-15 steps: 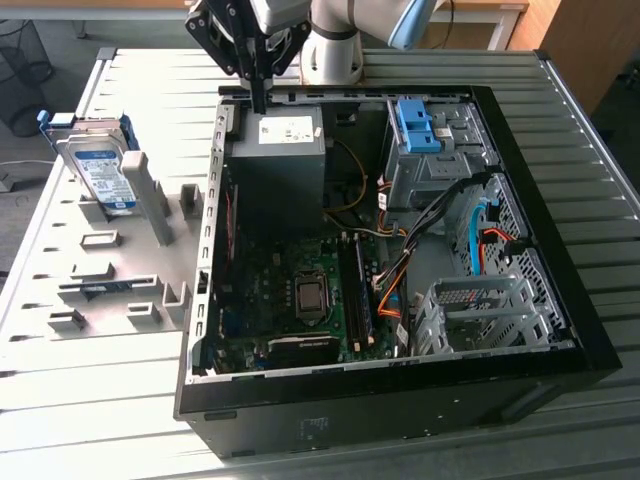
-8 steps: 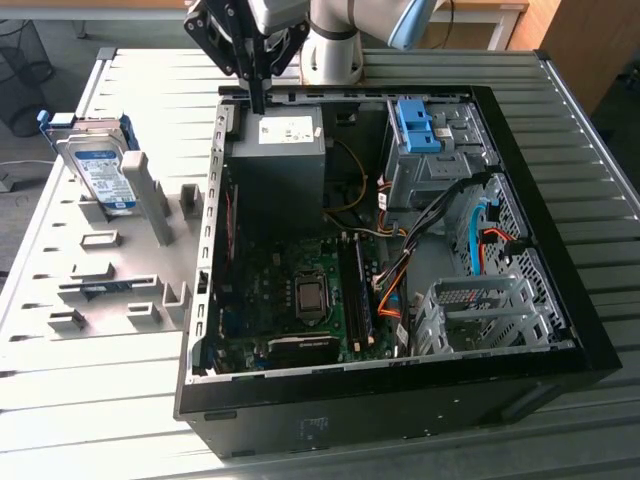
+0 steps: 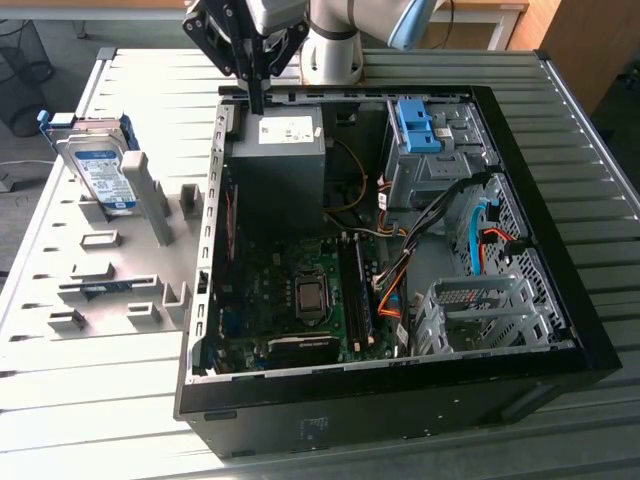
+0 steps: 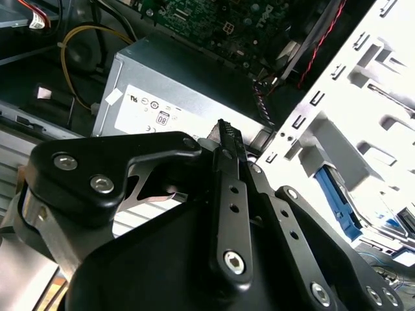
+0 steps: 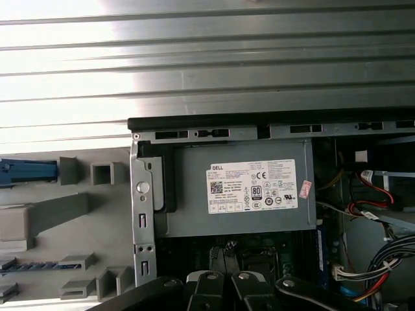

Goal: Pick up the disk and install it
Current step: 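Reach for the disk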

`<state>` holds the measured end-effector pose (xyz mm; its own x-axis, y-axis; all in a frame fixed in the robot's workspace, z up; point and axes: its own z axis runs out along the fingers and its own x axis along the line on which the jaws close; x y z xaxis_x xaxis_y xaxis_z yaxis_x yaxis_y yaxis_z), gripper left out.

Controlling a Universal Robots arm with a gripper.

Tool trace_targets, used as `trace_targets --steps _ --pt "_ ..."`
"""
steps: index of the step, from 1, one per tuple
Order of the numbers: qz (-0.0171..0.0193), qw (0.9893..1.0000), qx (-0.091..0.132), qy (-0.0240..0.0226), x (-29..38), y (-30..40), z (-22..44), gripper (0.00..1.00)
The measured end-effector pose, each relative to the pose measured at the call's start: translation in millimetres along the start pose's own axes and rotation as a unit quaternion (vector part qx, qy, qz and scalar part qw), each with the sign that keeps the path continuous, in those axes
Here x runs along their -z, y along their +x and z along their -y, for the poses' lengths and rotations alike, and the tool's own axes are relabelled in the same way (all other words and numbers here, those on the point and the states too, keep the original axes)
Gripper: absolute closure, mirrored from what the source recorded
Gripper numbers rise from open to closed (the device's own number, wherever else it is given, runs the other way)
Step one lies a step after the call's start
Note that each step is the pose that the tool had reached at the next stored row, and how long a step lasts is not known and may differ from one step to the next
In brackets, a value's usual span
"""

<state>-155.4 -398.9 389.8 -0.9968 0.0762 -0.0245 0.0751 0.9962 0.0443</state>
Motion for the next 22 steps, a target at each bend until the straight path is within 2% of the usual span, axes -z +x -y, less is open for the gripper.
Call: trace_targets --steps 22 --pt "0.0000 1.0000 0.000 0.0000 -0.9 4.6 0.4 0.89"
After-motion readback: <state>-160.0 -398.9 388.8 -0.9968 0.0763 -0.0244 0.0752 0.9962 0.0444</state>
